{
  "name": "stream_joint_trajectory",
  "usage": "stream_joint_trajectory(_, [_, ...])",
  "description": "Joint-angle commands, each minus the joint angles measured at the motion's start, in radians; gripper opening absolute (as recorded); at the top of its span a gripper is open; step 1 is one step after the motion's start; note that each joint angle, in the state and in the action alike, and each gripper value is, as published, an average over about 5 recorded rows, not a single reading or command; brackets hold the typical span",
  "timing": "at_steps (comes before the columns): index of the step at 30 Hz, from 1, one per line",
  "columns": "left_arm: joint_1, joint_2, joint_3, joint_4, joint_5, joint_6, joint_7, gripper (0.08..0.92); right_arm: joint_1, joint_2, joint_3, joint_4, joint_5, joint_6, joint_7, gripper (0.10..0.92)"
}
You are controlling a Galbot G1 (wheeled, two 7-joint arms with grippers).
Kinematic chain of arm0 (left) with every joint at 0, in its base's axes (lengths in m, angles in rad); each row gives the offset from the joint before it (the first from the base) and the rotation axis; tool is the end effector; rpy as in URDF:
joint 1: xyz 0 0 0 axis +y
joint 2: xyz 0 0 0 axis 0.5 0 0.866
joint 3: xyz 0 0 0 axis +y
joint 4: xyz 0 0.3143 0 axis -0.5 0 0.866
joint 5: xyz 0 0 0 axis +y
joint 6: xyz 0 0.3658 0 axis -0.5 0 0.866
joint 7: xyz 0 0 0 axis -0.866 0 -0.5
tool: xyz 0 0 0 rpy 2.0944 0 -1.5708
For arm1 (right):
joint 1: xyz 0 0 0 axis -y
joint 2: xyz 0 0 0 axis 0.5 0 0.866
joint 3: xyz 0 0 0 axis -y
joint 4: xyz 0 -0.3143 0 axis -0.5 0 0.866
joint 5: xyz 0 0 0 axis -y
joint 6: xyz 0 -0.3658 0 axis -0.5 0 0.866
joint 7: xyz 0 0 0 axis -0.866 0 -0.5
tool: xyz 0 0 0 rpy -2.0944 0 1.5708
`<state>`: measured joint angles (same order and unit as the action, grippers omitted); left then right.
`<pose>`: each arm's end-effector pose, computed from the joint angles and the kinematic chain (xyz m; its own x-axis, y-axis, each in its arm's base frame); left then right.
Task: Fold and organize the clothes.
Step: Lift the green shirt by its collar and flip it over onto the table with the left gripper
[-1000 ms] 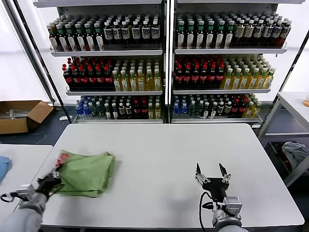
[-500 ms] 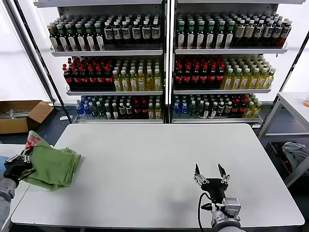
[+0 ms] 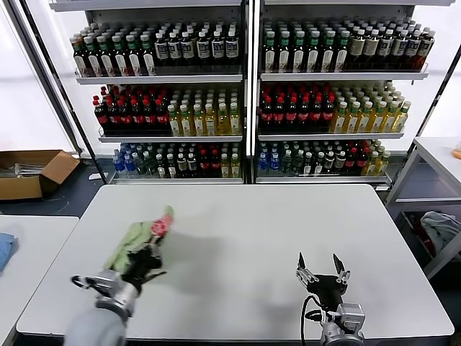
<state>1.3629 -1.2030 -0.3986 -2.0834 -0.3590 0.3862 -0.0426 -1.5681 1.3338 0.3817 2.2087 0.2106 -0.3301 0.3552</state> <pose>0.2571 0.0114 -0.2314 -0.9345 0.2484 0.2551 0.2465 0.9683 -0.0399 0.2008 0.0177 -0.2346 -0.9632 0.0837 0.2553 0.0836 0.9964 -0.0113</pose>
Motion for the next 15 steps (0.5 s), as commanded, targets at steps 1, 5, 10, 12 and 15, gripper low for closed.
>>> stream_joint_trajectory(1, [-0.056,-0.24,0.371,0.056,0.148,0.032,-0.045,0.114,-0.025,0.023,0.008,-0.003,-0.021,0.003,0.0,0.823])
stream_joint_trajectory(5, [-0.11,-0.258,0.35,0.126,0.158,0.026,-0.043,0.114,-0.018,0.026,-0.003,-0.005,-0.03,-0.001,-0.001,0.823])
stream_joint_trajectory(10, [-0.15,-0.257,0.329,0.171,0.131,0.014,-0.037,0.115,-0.002,0.028,-0.014,-0.017,-0.036,-0.009,-0.001,0.823])
stream_joint_trajectory(12, [-0.164,-0.265,0.328,0.183,0.109,0.001,-0.039,0.131,0.007,0.028,-0.019,-0.023,-0.037,-0.014,0.0,0.823])
stream_joint_trajectory(15, [-0.18,-0.282,0.334,0.183,0.055,-0.016,-0.058,0.199,0.022,0.027,-0.027,-0.034,-0.037,-0.024,0.003,0.823])
